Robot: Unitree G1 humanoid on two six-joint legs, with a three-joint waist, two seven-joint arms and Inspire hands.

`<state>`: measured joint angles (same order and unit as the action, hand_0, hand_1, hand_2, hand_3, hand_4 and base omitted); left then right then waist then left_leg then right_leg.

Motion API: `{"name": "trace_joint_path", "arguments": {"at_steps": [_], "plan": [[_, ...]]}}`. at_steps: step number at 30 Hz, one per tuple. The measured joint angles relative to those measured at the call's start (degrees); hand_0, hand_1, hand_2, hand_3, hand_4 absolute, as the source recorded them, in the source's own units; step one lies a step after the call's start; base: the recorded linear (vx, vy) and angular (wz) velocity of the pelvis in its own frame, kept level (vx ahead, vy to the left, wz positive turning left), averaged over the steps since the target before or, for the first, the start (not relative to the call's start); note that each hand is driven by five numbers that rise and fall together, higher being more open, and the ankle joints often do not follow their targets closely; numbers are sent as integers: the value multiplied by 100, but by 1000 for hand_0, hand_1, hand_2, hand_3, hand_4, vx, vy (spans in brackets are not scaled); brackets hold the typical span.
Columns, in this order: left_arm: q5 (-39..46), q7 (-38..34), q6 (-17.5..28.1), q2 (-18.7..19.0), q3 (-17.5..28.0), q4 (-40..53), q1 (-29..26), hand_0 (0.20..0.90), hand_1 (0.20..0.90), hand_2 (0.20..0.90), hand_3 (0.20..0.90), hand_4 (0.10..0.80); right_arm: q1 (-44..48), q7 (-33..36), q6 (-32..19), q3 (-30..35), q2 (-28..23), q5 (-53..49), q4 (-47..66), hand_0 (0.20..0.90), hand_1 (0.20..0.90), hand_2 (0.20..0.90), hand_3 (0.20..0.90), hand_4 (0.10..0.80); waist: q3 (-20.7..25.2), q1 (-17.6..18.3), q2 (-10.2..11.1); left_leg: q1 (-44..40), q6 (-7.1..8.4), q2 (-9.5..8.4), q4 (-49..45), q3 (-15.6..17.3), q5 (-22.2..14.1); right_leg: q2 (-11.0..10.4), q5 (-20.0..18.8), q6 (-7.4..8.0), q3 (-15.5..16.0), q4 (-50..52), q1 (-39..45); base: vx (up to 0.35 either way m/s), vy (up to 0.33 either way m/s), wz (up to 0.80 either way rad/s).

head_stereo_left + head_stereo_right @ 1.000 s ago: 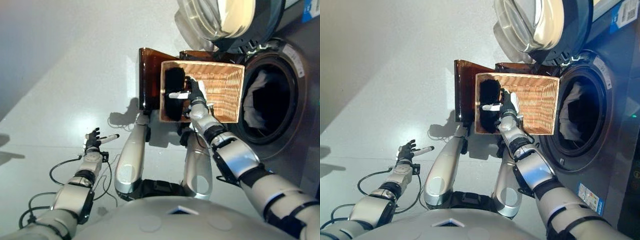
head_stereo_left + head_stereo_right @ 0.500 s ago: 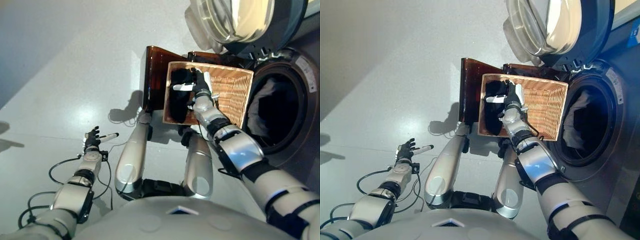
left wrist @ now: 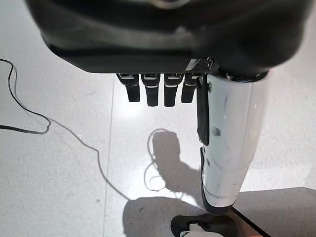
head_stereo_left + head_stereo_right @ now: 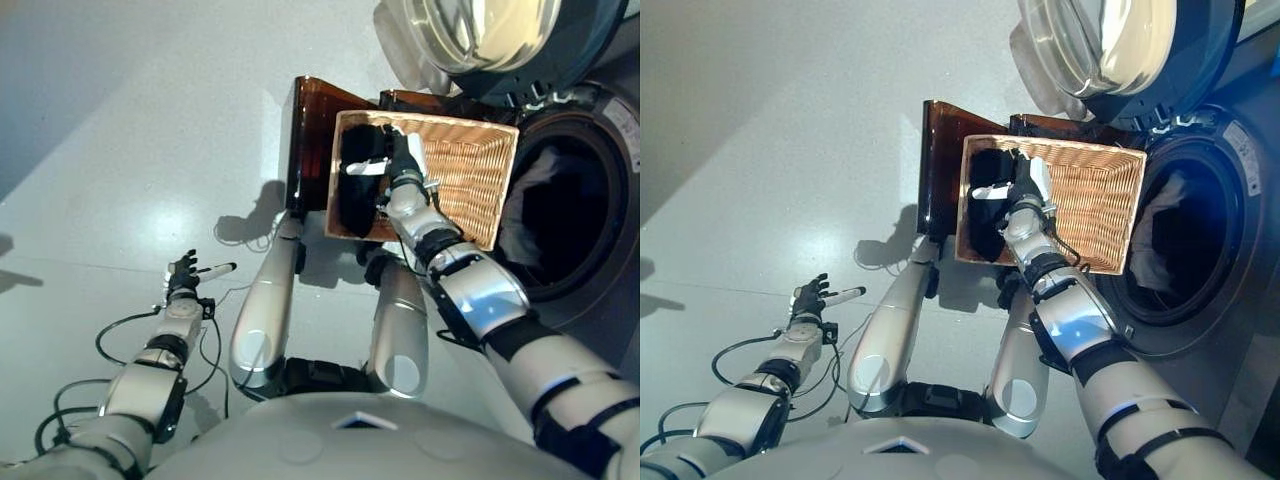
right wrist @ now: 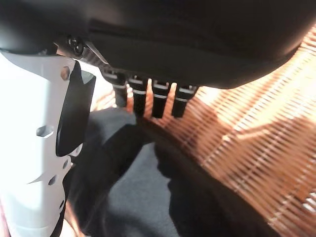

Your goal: Pick up the clothes and place them into the washing machine

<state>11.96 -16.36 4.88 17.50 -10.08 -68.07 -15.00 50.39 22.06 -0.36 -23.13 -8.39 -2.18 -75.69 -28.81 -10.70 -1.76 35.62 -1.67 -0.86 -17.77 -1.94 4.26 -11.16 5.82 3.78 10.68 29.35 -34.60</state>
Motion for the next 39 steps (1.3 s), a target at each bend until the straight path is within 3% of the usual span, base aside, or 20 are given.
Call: {"name": "trace_joint_path", "arguments": {"at_steps": [1, 2, 4, 7, 9, 10, 31, 35, 39], "plan": [[0, 2, -1, 22, 0, 0, -1, 900, 900, 900, 900, 800, -1, -36, 57, -21, 1, 91, -30, 820, 820, 820, 820, 743, 0, -18, 0, 1, 1, -2, 0, -1, 1, -1, 0, 0, -1, 2, 0, 2, -26, 4], [-1, 3, -9, 39, 0, -2, -1, 900, 900, 900, 900, 800, 2, -66, 67, -73, -6, 157, -67, 812, 812, 812, 812, 737, 0, -40, 0, 1, 3, -3, -1, -3, 2, -1, 0, 0, -1, 3, 0, 0, 0, 0], [-3, 13, -29, 76, 0, -2, -4, 900, 900, 900, 900, 800, 49, -70, 151, -207, -24, 356, -211, 900, 900, 900, 900, 800, 0, -95, 0, 1, 16, -5, -4, -5, 11, -3, 0, 0, 0, 6, 1, 0, 0, 0], [-5, 18, -80, 119, 0, -8, -5, 900, 900, 900, 900, 800, 96, -88, 267, -216, -32, 554, -325, 900, 900, 900, 900, 800, 0, -123, 0, 2, 28, -15, -8, -9, 21, -15, 18, -11, 5, 31, 3, -8, -9, 4], [-16, 19, -77, 140, 0, -13, -5, 900, 900, 900, 900, 800, 130, -85, 306, -231, -2, 745, -378, 324, 324, 324, 324, 388, 0, -126, 0, 1, 35, -20, -18, -7, 25, -18, 29, -13, 12, 32, 9, -5, 0, 2], [-40, 21, -76, 148, 0, -13, -14, 900, 900, 900, 900, 800, 134, -81, 339, -230, -7, 852, -380, 200, 200, 200, 200, 300, 0, -124, 0, 1, 36, -24, -23, -7, 26, -25, 29, -26, 24, 33, 11, -6, 1, 4], [-128, 41, -82, 148, 0, -14, -42, 900, 900, 900, 900, 800, 117, -12, 541, -93, -57, 1234, -445, 200, 200, 200, 200, 300, -2, -123, -6, -53, 43, -87, -18, 22, 32, -99, 27, -35, 15, 65, 35, 0, 0, 0], [-128, 37, -87, 139, 12, -74, -46, 900, 900, 900, 900, 800, -49, 67, 473, 249, -63, 646, -348, 200, 200, 200, 200, 300, -4, -80, -10, -177, 36, -85, 16, 86, 27, -90, 4, -3, -63, 23, 113, 9, 11, -8], [-124, 12, -101, 135, 99, -226, -30, 900, 900, 900, 900, 800, -852, 49, -4, 658, -253, -686, 484, 200, 200, 200, 200, 300, 0, 101, 5, -334, -4, -56, 78, 206, 2, -30, -25, 52, -220, -115, 222, 4, 8, -17]]}}
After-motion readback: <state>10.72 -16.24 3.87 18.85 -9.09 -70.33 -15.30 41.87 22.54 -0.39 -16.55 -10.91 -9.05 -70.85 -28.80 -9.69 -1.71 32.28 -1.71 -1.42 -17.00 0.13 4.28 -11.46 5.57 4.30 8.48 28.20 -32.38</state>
